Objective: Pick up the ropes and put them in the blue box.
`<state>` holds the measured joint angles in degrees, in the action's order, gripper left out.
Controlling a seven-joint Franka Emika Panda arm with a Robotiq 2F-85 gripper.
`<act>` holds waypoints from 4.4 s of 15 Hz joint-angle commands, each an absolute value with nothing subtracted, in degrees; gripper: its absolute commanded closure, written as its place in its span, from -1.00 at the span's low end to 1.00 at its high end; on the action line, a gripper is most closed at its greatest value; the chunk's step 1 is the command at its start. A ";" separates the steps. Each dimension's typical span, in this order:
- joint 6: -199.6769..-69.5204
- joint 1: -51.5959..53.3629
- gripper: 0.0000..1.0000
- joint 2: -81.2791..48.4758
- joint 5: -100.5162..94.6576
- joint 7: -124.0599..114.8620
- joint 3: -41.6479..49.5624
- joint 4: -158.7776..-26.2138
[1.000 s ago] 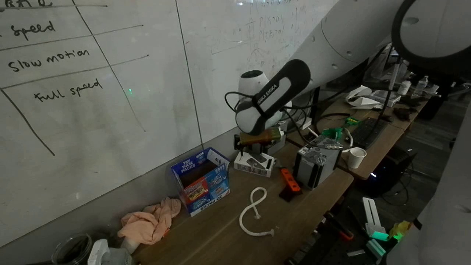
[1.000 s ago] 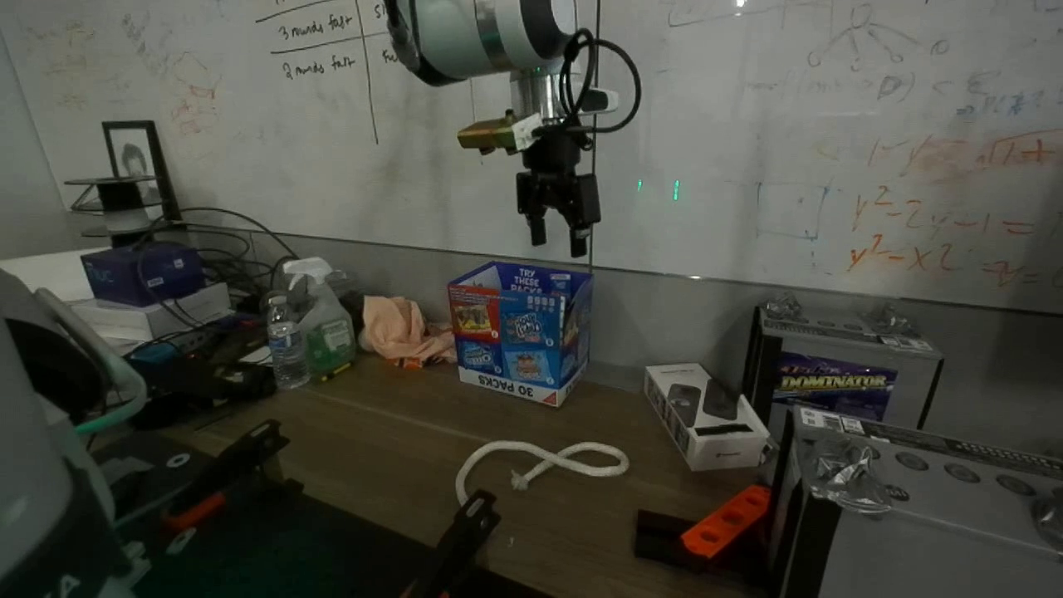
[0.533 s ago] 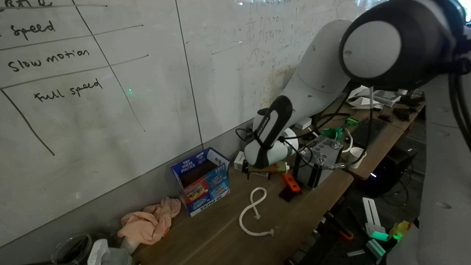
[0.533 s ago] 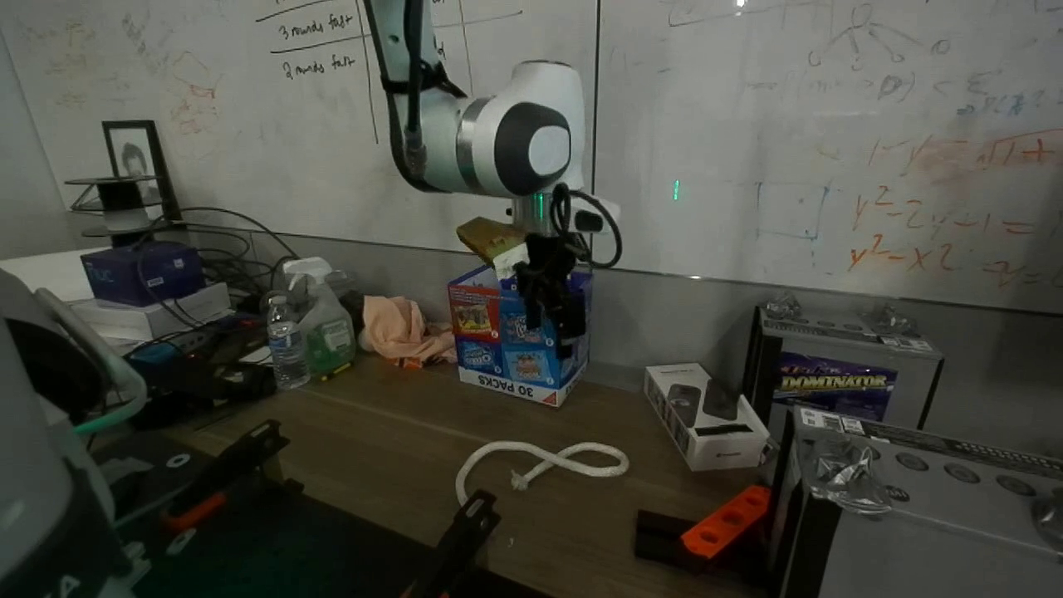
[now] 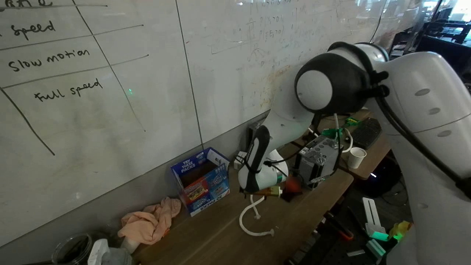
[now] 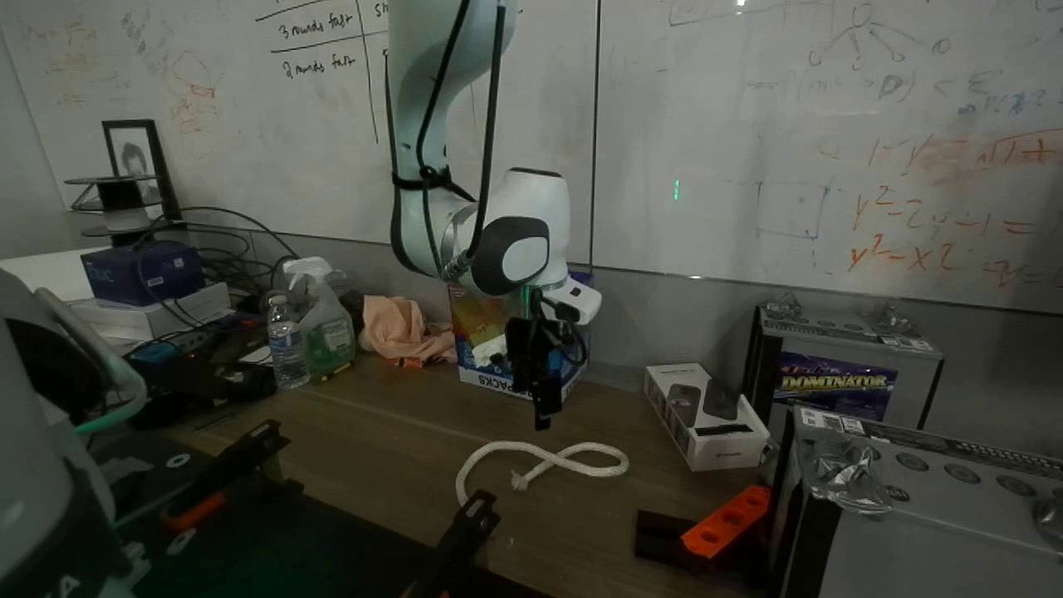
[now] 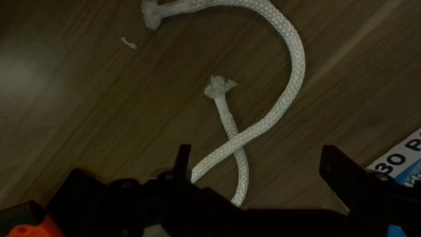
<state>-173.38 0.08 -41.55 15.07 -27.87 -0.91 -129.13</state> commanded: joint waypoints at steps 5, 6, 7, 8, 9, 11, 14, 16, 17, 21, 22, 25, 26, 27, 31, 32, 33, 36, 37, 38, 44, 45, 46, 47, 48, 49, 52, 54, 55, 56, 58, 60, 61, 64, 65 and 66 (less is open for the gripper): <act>-174.18 1.77 -1.00 -53.39 19.22 -27.89 0.50 -118.06; -173.67 2.19 -1.00 -54.49 19.38 -28.23 1.12 -116.61; -173.59 2.27 -1.00 -55.78 19.51 -28.34 1.54 -115.29; -173.05 2.36 -1.00 -56.83 19.65 -28.51 1.90 -113.92; -172.63 2.54 -1.00 -57.82 19.79 -28.81 2.32 -112.70; -171.98 2.35 -1.00 -59.40 20.11 -28.97 2.55 -110.84; -171.11 2.39 -1.00 -61.49 20.58 -29.31 3.09 -108.57; -170.55 2.43 -1.00 -62.37 20.73 -29.55 3.32 -107.52; -170.30 2.49 -1.00 -62.73 20.75 -29.66 3.46 -107.07; -169.55 2.77 -1.00 -63.66 20.68 -30.07 3.95 -105.68; -169.35 2.80 -1.00 -63.82 20.64 -30.13 4.04 -105.42; -168.89 3.01 -1.00 -64.06 20.53 -30.27 4.40 -104.95; -168.79 3.22 -1.00 -64.14 20.52 -30.47 4.67 -104.79; -168.39 3.21 -1.00 -64.12 20.42 -30.40 4.73 -104.72; -167.45 3.80 -0.32 -63.97 20.04 -30.40 5.47 -104.63; -167.26 3.99 -0.17 -63.95 19.94 -30.39 5.70 -104.63; -167.13 4.27 0.02 -63.74 19.88 -30.44 5.95 -104.78; -166.44 5.03 0.45 -63.41 19.64 -30.55 6.54 -104.57; -166.11 5.36 0.59 -63.32 19.55 -30.62 6.79 -104.49; -165.73 5.67 0.70 -63.27 19.44 -30.69 7.10 -104.41; -162.78 6.07 0.71 -61.81 19.06 -30.55 8.13 -104.59; -162.71 6.59 0.70 -60.18 18.82 -30.53 8.62 -105.48; -162.68 6.91 0.70 -58.92 18.71 -30.52 8.94 -106.11; -162.95 7.46 0.71 -56.56 18.56 -30.41 9.35 -107.47; -162.81 7.78 0.70 -54.79 18.37 -30.31 9.62 -108.20; -162.33 7.99 0.72 -51.49 18.23 -29.93 9.60 -109.73; -160.92 8.06 0.72 -44.64 17.77 -29.07 8.84 -111.47; -159.61 9.03 0.71 -39.52 16.90 -29.46 9.16 -112.88; -158.53 9.37 0.71 -36.91 16.41 -29.67 9.13 -113.42; -157.24 9.79 0.70 -34.53 15.76 -30.10 9.28 -113.56; -154.56 10.73 0.73 -29.53 14.03 -31.17 9.42 -114.19; -150.35 10.89 0.72 -24.66 12.77 -32.04 8.61 -114.04; -147.96 10.95 0.72 -22.48 12.24 -32.87 8.17 -113.52; -141.76 11.60 0.72 -16.35 10.64 -37.30 6.59 -111.61; -140.21 11.91 0.72 -14.42 9.97 -39.46 5.84 -111.10; -138.48 12.09 0.72 -12.83 9.42 -42.02 5.08 -109.97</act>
<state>-143.20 11.45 -18.63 11.74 -35.69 6.82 -110.95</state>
